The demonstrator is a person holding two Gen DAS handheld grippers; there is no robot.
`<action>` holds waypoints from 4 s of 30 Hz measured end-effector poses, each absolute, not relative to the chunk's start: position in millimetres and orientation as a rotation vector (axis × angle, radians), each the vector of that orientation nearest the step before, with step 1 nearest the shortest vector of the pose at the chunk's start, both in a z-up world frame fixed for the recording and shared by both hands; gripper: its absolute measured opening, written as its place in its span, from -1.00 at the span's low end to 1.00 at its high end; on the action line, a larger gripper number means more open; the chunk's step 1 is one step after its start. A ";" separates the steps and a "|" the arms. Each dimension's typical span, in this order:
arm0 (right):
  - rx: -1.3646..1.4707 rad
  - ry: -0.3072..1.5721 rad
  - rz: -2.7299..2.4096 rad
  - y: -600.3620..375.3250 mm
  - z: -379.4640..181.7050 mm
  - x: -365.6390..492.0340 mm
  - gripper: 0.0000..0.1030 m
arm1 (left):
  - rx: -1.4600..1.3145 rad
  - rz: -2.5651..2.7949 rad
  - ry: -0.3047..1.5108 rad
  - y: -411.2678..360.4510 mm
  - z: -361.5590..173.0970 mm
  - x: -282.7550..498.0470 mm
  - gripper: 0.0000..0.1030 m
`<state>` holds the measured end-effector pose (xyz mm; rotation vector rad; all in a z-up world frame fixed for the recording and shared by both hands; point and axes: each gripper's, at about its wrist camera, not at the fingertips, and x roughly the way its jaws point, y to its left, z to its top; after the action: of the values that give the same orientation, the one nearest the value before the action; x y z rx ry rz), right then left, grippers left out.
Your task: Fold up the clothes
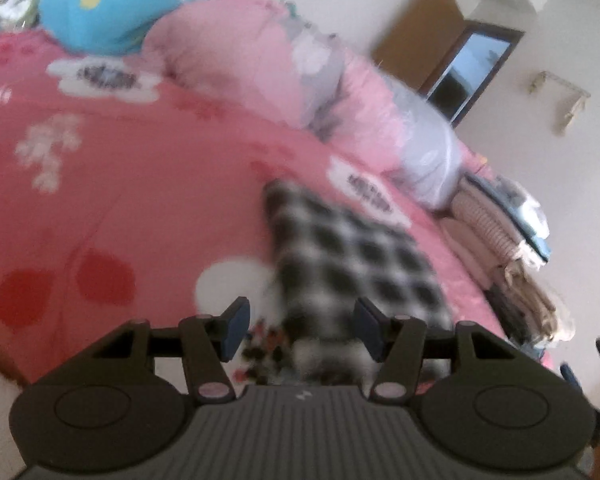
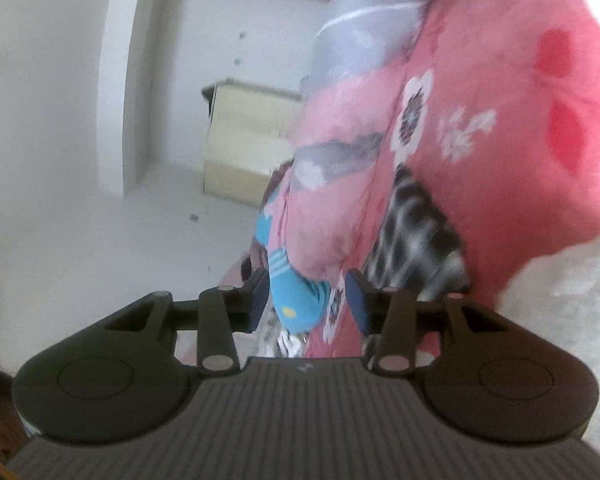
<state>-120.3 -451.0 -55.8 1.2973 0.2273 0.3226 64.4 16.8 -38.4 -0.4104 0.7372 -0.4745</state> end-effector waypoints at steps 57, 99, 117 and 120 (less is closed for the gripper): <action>0.918 0.693 0.354 -471.3 -105.7 213.1 -0.45 | -0.662 -0.481 0.815 -26.8 -107.6 275.0 -0.23; 0.812 0.348 0.281 -458.3 -109.2 -2.0 -0.58 | 0.135 -0.585 0.610 -173.9 -63.1 161.9 0.14; 0.403 0.480 0.270 -409.9 -98.0 15.0 -0.83 | 0.012 -0.515 0.623 -156.9 -66.3 159.7 0.26; 0.394 0.425 0.214 -418.1 -85.4 1.8 -0.79 | -0.065 -0.507 0.600 -130.7 -53.3 154.4 0.26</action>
<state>1.8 -418.1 -85.4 0.3942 0.4249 0.2141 154.4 -130.7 -53.3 -0.0650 0.5999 -0.5067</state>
